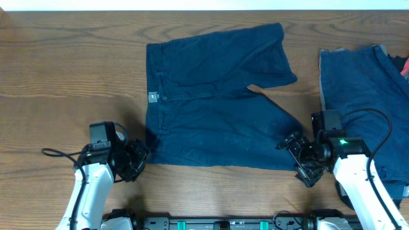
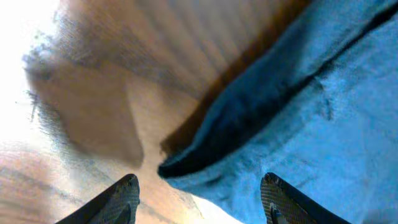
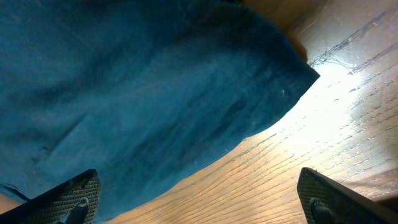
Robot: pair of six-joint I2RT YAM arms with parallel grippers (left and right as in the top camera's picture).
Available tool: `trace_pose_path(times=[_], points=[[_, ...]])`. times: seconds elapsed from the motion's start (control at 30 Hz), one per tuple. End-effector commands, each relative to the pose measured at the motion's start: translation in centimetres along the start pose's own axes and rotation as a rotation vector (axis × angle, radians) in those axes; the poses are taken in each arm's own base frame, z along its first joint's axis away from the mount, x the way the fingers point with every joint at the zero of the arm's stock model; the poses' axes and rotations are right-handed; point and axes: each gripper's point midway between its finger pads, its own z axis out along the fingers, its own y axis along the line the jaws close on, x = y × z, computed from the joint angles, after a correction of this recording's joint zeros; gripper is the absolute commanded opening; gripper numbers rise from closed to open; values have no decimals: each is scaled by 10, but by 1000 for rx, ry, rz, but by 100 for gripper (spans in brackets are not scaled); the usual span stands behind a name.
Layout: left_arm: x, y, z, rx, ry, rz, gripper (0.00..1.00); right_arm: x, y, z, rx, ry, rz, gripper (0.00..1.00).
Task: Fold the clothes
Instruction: 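Grasp the bottom hem of the shorts with both grippers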
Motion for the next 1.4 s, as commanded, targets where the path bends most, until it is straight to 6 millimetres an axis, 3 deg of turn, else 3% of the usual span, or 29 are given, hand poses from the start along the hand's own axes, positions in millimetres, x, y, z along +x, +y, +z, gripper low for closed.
trace_pose_path(times=[0.0, 0.27, 0.47, 0.6, 0.73, 0.93, 1.23, 1.37], points=[[6, 15, 11, -28, 7, -75, 64, 6, 0, 2, 1, 12, 1, 99], [4, 17, 19, -4, -12, -84, 64, 6, 1, 2, -1, 16, 0, 99], [2, 15, 19, 7, -22, -78, 57, 6, 1, 2, -1, 16, 0, 99], [2, 15, 19, 7, -22, -105, 23, 6, 1, 2, -1, 16, 0, 99], [0, 13, 18, 13, -27, -104, 6, 6, 1, 2, -1, 16, -1, 99], [1, 10, 17, 25, -19, -102, 6, 9, -4, 2, 17, 24, 4, 99], [-8, -26, -3, 126, -25, -19, 6, 17, -22, 14, 78, 38, 50, 99], [-3, -22, -4, 109, -8, -26, 6, 23, -31, 20, 106, 50, 84, 99]])
